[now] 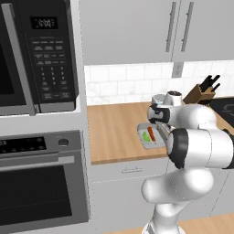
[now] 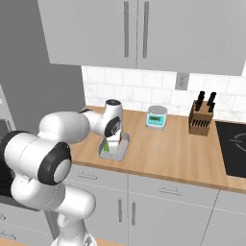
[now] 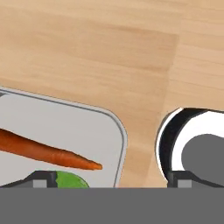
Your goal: Take the meat container that has the chicken drumstick and place it on the second highest rack of the freezer. Then take the vegetable container that has the carrot and lemon wedge and place it on the highest rack of the freezer.
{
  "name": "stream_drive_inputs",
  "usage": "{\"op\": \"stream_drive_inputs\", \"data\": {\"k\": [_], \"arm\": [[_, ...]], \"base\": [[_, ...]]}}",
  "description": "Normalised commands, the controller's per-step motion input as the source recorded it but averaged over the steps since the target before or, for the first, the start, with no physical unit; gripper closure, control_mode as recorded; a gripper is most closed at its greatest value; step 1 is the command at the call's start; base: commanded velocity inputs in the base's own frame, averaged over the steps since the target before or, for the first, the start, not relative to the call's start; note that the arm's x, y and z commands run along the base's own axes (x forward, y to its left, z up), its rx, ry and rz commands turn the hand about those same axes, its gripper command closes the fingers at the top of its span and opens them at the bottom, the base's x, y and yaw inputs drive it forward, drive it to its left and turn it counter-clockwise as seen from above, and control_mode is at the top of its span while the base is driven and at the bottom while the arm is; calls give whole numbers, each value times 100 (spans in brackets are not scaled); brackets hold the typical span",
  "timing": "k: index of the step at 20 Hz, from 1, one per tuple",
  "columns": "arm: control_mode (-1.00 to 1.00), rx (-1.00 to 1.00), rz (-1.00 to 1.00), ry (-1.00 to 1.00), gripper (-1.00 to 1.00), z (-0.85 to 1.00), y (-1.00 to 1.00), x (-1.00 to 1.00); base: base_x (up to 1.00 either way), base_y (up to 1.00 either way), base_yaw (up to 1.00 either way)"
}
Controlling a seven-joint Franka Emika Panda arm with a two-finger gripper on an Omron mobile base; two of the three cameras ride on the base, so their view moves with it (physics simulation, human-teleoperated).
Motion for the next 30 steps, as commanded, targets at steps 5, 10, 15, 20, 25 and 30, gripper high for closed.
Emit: {"op": "stream_drive_inputs", "data": {"k": [5, 10, 15, 20, 25, 30], "arm": [[-100, 0, 0, 2, -100, -54, 0, 7], [-100, 0, 0, 0, -100, -53, 0, 1], [-100, 0, 0, 0, -100, -44, 0, 0], [-100, 0, 0, 0, -100, -17, 0, 0], [-100, 0, 0, 0, -100, -6, 0, 3], [-100, 0, -7, 0, -100, -30, 0, 3]], "base": [[0, 0, 0], [0, 0, 0], [0, 0, 0], [0, 0, 0], [0, 0, 0], [0, 0, 0]]}}
